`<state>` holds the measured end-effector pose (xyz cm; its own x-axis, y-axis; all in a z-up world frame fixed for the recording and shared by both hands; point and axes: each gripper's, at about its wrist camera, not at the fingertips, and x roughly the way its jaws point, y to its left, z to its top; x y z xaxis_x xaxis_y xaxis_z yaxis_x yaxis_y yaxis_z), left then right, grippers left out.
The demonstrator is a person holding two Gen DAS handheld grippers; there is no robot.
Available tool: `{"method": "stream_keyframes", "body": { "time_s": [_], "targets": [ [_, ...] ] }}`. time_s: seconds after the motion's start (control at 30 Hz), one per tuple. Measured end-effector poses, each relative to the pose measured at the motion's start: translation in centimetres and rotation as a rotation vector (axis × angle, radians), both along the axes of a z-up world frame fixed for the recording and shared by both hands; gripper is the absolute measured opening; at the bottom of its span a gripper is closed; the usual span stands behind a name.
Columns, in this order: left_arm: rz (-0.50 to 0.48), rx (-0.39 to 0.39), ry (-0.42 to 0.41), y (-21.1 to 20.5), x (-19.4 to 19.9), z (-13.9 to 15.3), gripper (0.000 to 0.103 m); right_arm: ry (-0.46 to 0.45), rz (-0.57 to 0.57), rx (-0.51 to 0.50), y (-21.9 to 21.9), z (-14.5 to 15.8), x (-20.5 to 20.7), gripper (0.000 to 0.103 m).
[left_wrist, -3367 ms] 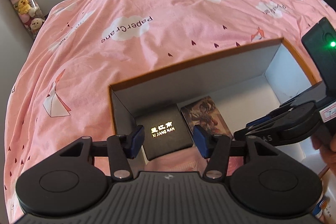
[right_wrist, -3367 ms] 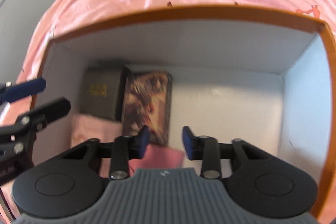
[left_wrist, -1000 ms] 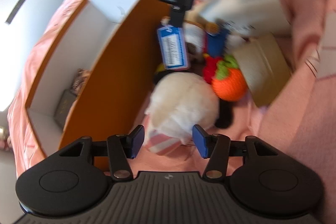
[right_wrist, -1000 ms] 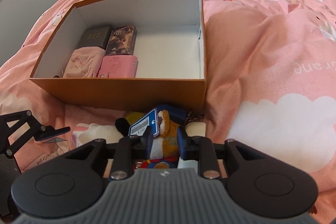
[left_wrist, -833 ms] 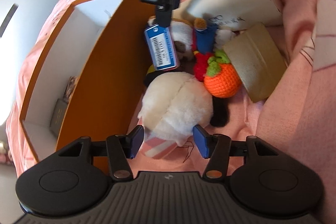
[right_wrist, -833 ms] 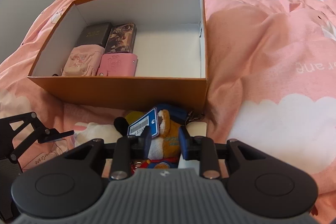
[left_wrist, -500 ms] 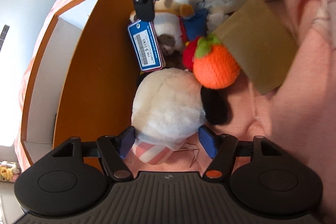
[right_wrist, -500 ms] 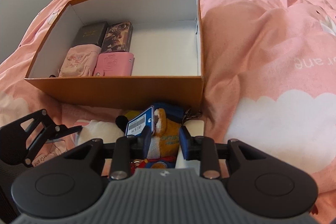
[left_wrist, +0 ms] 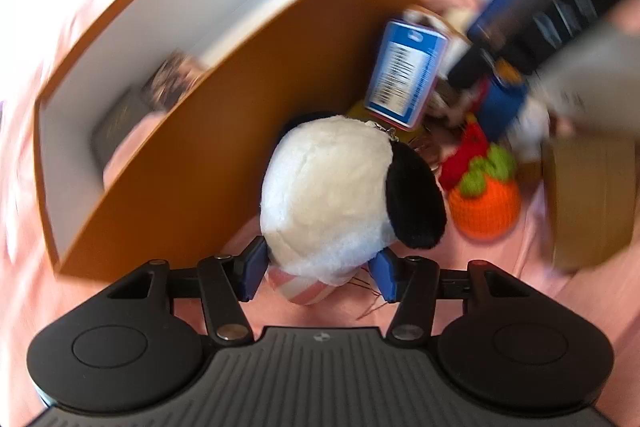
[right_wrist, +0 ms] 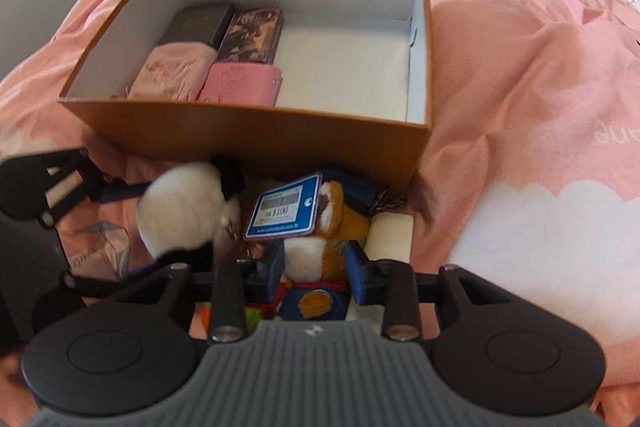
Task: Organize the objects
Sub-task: 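Grasp the white panda plush with the left tool while the right tool grasps the tagged bear plush, then lift both plush toys with both tools over the orange box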
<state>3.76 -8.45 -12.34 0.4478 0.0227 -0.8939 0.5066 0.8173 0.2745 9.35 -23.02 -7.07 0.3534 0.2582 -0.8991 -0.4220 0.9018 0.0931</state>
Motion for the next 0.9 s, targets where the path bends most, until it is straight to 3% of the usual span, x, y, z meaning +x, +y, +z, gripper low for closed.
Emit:
{"method": "stream_keyframes", "body": {
  "time_s": [0.23, 0.4, 0.63, 0.9],
  "targets": [
    [0.324, -0.282, 0.136, 4.2, 1.4, 1.8, 0.062, -0.027, 0.104, -0.078, 1.3, -1.0, 0.1, 0.046],
    [0.467, -0.457, 0.193, 6.9, 2.3, 3.1, 0.06, -0.036, 0.151, -0.121, 2.2, -2.0, 0.4, 0.054],
    [0.49, -0.496, 0.176, 6.6, 2.3, 4.5, 0.059, -0.029, 0.149, -0.126, 2.3, -2.9, 0.9, 0.057],
    [0.53, -0.513, 0.17, 7.3, 1.7, 4.9, 0.058, -0.061, 0.158, -0.108, 2.0, -2.6, 0.3, 0.046]
  ]
}}
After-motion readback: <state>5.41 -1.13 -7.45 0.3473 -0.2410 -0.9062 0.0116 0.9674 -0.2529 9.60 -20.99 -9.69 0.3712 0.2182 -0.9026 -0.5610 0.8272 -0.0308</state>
